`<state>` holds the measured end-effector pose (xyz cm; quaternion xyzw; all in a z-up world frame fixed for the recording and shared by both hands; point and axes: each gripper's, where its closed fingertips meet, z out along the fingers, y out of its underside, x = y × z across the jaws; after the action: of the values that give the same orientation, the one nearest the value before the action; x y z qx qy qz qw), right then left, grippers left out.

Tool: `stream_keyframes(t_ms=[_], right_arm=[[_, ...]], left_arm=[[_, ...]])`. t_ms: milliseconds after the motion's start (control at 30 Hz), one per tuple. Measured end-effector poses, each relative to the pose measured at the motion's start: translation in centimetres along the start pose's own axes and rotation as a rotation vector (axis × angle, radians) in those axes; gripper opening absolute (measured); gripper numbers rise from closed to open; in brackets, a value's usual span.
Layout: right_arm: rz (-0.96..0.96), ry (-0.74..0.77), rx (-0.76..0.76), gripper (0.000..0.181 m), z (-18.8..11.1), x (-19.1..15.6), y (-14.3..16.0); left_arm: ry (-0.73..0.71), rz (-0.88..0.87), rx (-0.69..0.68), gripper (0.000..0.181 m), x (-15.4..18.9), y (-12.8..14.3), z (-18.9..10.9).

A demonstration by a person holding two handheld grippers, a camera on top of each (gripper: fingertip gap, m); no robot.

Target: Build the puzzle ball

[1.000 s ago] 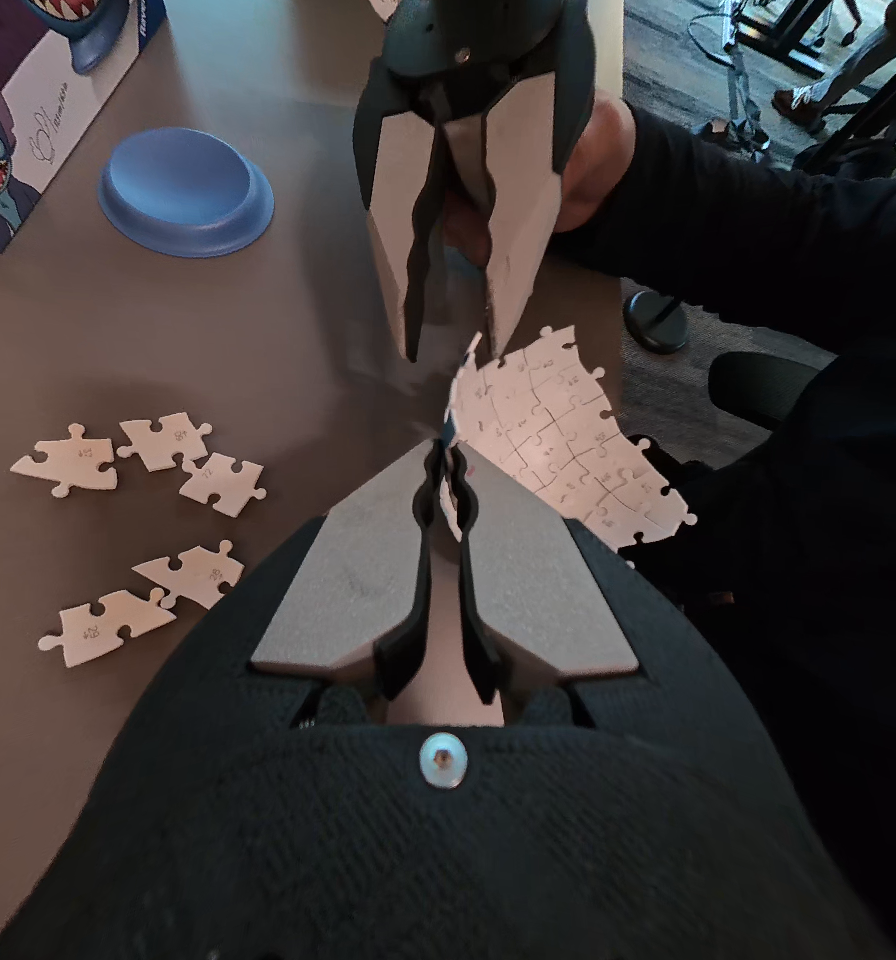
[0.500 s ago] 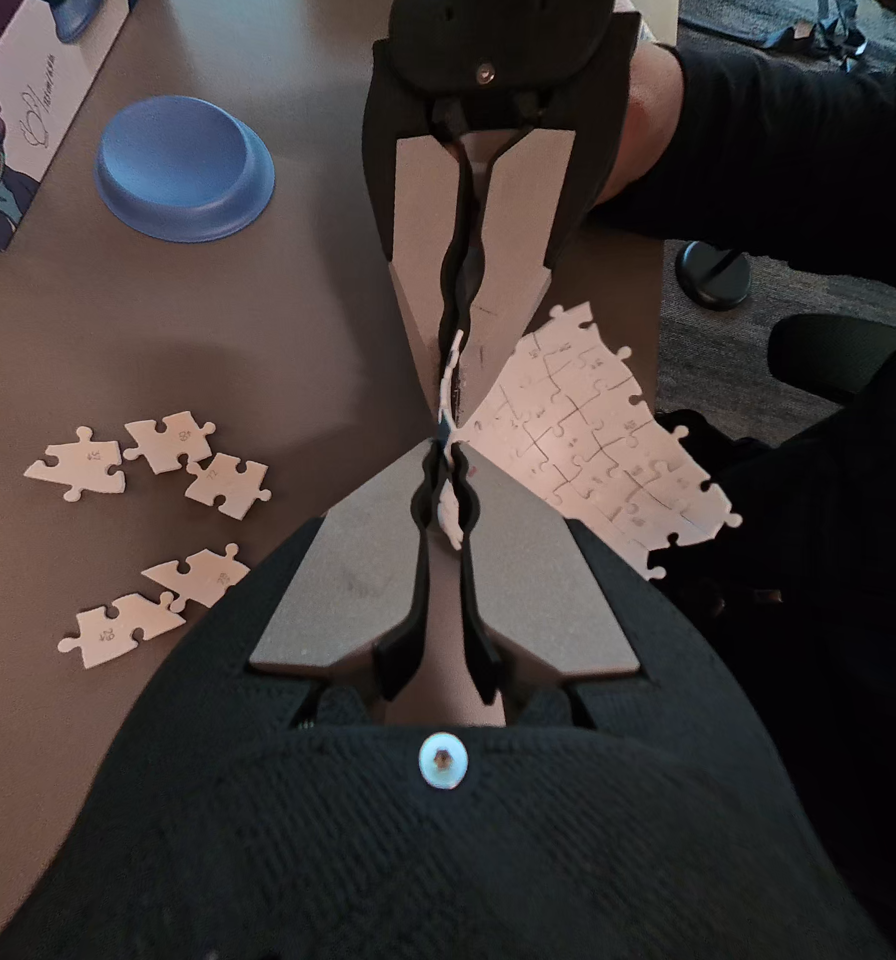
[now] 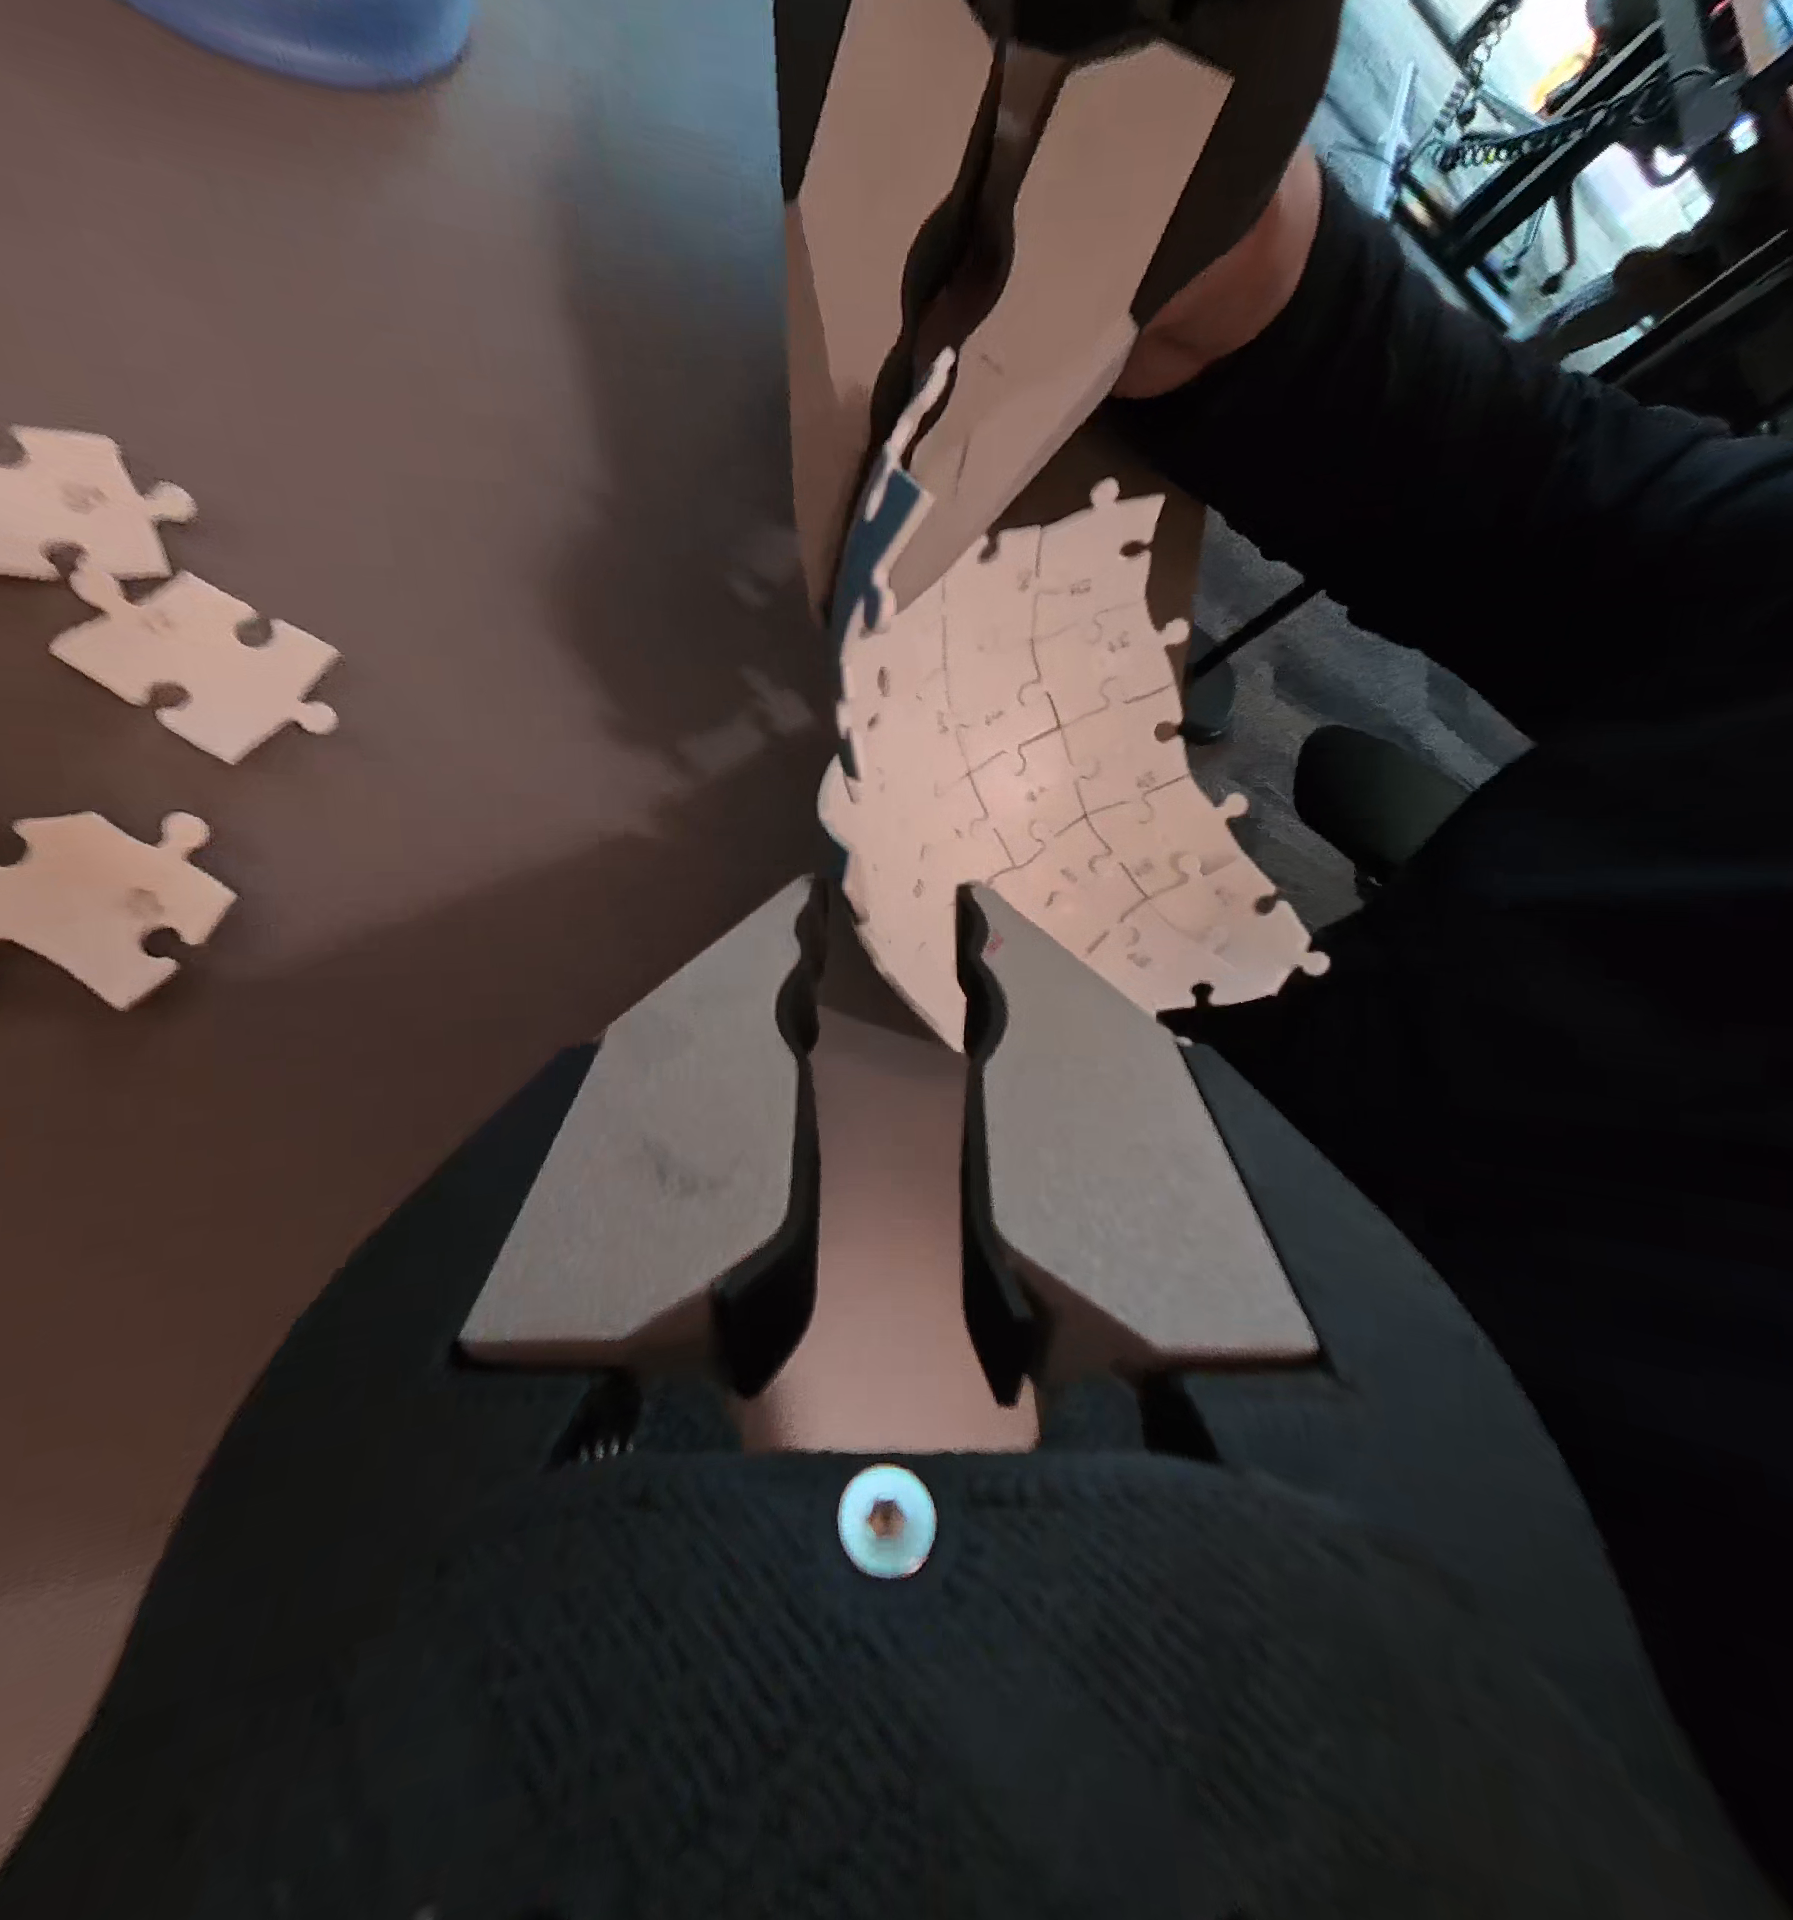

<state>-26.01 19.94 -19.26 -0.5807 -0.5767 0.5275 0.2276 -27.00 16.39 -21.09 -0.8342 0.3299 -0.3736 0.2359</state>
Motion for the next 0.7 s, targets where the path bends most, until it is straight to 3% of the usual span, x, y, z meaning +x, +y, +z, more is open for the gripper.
stream_keyframes(t_ms=[267,700], right_arm=[[-0.039,0.037,0.001,0.0,0.1,0.0,0.0],[-0.186,0.111,-0.019,0.0,0.3,-0.6,-0.2]], left_arm=[[-0.022,-0.005,0.005,0.003,-0.5,0.6,1.8],[0.0,-0.134,0.172,0.0,-0.4,0.6,1.9]])
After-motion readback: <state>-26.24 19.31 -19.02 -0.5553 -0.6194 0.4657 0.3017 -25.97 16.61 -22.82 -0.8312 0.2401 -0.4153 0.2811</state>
